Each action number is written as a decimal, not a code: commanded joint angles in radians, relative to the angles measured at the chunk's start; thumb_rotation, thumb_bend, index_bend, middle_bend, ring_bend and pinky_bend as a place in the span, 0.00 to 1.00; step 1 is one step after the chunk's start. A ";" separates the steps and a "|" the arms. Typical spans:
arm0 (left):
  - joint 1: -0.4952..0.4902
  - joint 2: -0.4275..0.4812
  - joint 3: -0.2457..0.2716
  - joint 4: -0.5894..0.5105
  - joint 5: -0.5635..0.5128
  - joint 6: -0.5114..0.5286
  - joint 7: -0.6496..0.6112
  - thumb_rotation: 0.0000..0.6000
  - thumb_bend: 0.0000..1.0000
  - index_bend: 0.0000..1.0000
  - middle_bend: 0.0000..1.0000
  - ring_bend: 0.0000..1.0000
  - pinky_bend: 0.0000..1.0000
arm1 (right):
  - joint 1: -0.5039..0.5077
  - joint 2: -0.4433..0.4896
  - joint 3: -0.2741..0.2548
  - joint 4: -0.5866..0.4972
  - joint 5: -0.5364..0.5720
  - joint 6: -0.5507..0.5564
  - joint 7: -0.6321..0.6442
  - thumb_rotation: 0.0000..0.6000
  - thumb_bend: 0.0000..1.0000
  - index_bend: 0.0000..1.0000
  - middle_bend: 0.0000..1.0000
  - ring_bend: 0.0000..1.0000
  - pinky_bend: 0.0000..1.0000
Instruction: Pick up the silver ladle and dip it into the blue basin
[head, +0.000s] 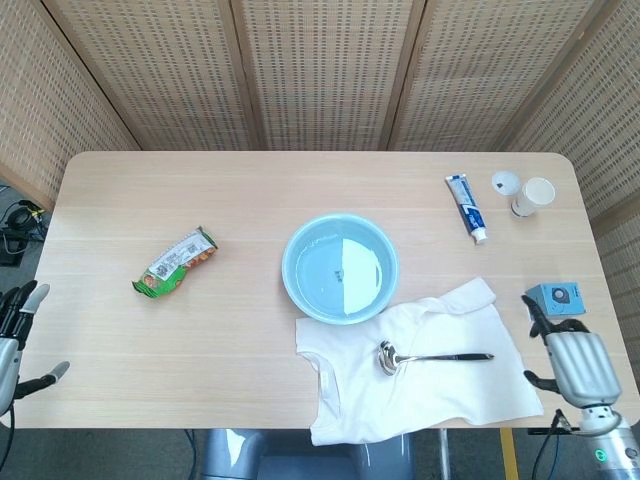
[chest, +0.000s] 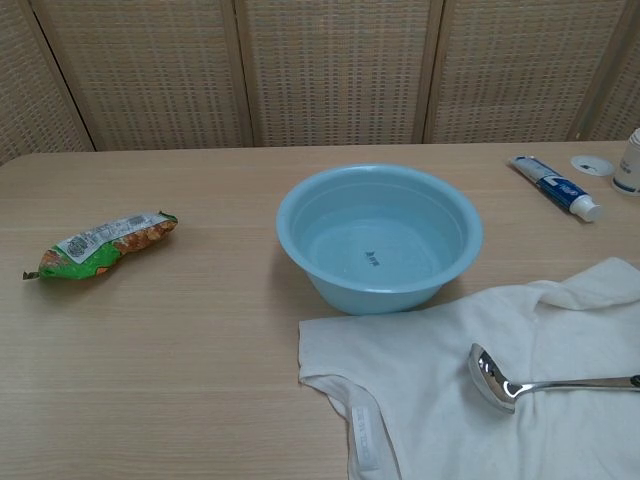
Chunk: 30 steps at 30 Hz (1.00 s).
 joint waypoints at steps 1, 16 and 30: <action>-0.003 -0.003 -0.002 0.001 -0.007 -0.005 0.004 1.00 0.00 0.00 0.00 0.00 0.00 | 0.105 -0.047 -0.009 0.009 0.045 -0.171 0.028 1.00 0.00 0.09 0.93 0.99 1.00; -0.011 -0.004 -0.008 0.007 -0.034 -0.022 -0.002 1.00 0.00 0.00 0.00 0.00 0.00 | 0.186 -0.347 0.021 0.138 0.385 -0.220 -0.143 1.00 0.34 0.46 1.00 1.00 1.00; -0.006 -0.001 0.000 -0.001 -0.014 -0.008 -0.006 1.00 0.00 0.00 0.00 0.00 0.00 | 0.196 -0.480 0.024 0.228 0.529 -0.162 -0.204 1.00 0.44 0.50 1.00 1.00 1.00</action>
